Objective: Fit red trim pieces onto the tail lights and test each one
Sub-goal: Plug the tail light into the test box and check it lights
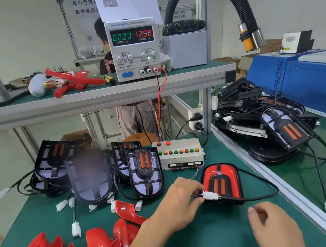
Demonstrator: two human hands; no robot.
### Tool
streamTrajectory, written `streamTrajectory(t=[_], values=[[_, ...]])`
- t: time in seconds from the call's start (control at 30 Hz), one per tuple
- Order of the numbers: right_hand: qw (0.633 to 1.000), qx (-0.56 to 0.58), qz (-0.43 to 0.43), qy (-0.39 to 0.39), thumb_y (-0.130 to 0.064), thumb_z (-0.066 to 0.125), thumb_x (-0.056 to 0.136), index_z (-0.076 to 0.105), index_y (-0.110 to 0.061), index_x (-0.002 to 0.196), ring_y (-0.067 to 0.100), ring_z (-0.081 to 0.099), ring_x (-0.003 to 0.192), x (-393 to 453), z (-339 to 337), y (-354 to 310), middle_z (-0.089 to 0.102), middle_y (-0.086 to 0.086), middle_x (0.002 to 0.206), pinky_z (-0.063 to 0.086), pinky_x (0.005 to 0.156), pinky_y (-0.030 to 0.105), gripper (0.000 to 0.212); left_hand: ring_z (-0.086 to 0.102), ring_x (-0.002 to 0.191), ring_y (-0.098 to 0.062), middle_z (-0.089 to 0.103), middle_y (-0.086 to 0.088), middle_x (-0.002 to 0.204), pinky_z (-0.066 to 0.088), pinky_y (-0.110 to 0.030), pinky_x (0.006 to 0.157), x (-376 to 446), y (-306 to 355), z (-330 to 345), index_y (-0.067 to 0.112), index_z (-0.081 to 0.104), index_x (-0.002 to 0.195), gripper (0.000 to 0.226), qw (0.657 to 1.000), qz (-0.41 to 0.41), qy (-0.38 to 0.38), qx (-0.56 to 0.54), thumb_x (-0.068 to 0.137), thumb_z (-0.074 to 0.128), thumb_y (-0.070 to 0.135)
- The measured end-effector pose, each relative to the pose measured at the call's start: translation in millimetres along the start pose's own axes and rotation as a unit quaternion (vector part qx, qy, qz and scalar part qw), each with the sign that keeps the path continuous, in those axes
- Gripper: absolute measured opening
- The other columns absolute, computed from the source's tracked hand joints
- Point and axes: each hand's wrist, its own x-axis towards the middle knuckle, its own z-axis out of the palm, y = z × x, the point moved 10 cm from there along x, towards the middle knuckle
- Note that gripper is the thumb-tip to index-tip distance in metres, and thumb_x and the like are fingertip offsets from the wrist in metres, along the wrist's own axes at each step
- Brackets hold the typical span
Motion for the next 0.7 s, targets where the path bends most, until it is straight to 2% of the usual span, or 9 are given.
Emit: streamTrajectory(t=[0.03,0.1,0.13,0.2,0.27,0.4,0.47,0.57,0.7], values=[[0.997,-0.020,-0.045,0.055,-0.023,0.073,0.088,0.061,-0.028,0.077,0.024,0.061,0.068,-7,-11,-12,0.065,-0.003,0.083,0.052,0.068,0.040,0.017,0.046,0.103,-0.010,0.062,0.006,0.104,0.038,-0.021,0.094,0,2,0,0.016,0.065,0.120,0.024,1.000,0.009,0.000,-0.002,0.097,0.062,0.022],[0.966,-0.069,-0.217,0.122,-0.021,0.081,0.080,0.063,-0.025,0.075,0.025,0.059,0.065,-22,-20,-54,0.058,-0.005,0.076,0.048,0.054,0.036,0.018,0.046,0.102,-0.012,0.059,0.007,0.101,0.039,-0.024,0.094,-1,6,1,0.016,0.064,0.119,0.023,1.000,0.024,-0.003,-0.001,0.096,0.061,0.020],[0.938,-0.106,-0.310,0.108,-0.027,0.084,0.076,0.068,-0.024,0.081,0.025,0.060,0.069,-29,-11,-77,0.060,-0.006,0.079,0.047,0.055,0.036,0.018,0.047,0.102,-0.013,0.060,0.006,0.100,0.041,-0.028,0.094,-1,7,2,0.016,0.065,0.117,0.022,0.999,0.031,-0.006,0.002,0.096,0.062,0.020],[0.889,-0.203,-0.407,0.046,-0.042,0.087,0.071,0.072,-0.024,0.096,0.023,0.061,0.082,-27,14,-105,0.063,-0.007,0.089,0.046,0.064,0.039,0.035,0.048,0.101,-0.015,0.061,0.003,0.101,0.043,-0.035,0.093,-2,11,2,0.016,0.064,0.113,0.020,0.999,0.044,-0.006,0.013,0.094,0.063,0.020],[0.859,-0.263,-0.439,0.017,-0.050,0.088,0.067,0.071,-0.025,0.094,0.021,0.061,0.082,-18,32,-120,0.062,-0.010,0.087,0.042,0.069,0.037,0.040,0.047,0.101,-0.015,0.061,0.004,0.102,0.043,-0.038,0.091,-4,13,2,0.018,0.063,0.112,0.020,0.998,0.058,-0.007,0.035,0.093,0.063,0.023],[0.800,-0.298,-0.522,0.011,-0.043,0.089,0.065,0.064,-0.024,0.073,0.019,0.059,0.070,-13,52,-133,0.059,-0.009,0.069,0.029,0.070,0.038,0.032,0.045,0.101,-0.016,0.059,0.004,0.102,0.040,-0.033,0.087,-6,18,4,0.017,0.060,0.111,0.026,0.990,0.105,-0.018,0.094,0.092,0.065,0.034],[0.766,-0.308,-0.564,0.002,-0.046,0.074,0.073,0.061,-0.026,0.067,0.018,0.058,0.068,-15,55,-133,0.057,-0.010,0.065,0.027,0.069,0.037,0.025,0.045,0.100,-0.018,0.057,0.003,0.101,0.037,-0.031,0.084,-7,22,8,0.016,0.058,0.105,0.025,0.981,0.136,-0.027,0.138,0.093,0.064,0.038],[0.725,-0.331,-0.604,-0.029,-0.054,0.050,0.078,0.061,-0.029,0.062,0.015,0.056,0.069,-21,59,-134,0.056,-0.012,0.064,0.031,0.069,0.034,0.032,0.047,0.097,-0.020,0.057,0.000,0.096,0.040,-0.033,0.082,-10,29,15,0.017,0.054,0.093,0.019,0.964,0.186,-0.042,0.185,0.093,0.063,0.034],[0.712,-0.320,-0.620,-0.080,-0.058,0.063,0.079,0.058,-0.032,0.063,0.011,0.054,0.069,-18,54,-138,0.053,-0.015,0.067,0.038,0.065,0.028,0.031,0.047,0.097,-0.018,0.055,0.002,0.097,0.040,-0.030,0.083,-12,36,18,0.018,0.052,0.092,0.016,0.956,0.220,-0.040,0.191,0.096,0.061,0.030]])
